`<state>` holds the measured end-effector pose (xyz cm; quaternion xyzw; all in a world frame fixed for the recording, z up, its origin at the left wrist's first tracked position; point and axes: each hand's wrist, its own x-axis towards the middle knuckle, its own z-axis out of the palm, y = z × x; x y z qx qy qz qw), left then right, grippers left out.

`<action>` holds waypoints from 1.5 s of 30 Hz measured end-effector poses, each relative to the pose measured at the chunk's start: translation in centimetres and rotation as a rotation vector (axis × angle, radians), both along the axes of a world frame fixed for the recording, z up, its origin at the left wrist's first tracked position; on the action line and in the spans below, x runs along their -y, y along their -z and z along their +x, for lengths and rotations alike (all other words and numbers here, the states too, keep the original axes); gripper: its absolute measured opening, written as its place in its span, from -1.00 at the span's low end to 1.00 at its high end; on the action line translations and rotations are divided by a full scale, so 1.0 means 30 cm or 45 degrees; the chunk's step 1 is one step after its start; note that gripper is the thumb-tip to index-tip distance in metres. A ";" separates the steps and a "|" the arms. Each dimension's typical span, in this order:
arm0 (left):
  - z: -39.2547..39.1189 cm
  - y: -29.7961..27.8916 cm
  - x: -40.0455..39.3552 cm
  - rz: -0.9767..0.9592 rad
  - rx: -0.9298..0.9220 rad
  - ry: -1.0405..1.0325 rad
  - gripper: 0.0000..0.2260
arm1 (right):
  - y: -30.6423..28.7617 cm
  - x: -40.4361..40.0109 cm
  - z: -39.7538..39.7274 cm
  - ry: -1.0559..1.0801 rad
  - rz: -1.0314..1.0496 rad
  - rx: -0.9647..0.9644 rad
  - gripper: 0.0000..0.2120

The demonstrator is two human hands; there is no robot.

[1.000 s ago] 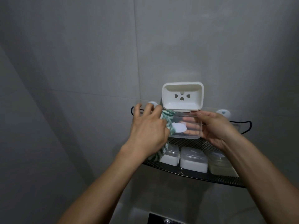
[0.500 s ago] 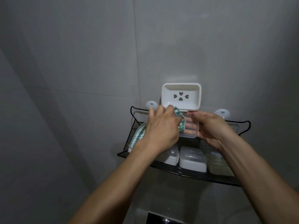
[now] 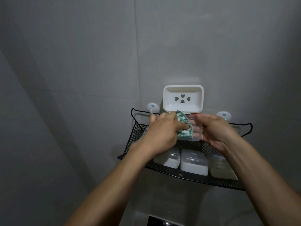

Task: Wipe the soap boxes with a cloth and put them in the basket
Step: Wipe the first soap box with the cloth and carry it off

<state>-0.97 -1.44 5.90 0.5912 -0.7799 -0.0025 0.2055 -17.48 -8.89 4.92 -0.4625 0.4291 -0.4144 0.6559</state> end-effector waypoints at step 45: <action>0.063 0.087 -0.007 0.156 -1.686 -0.377 -0.67 | -0.034 -0.031 0.033 0.050 0.164 0.587 -0.81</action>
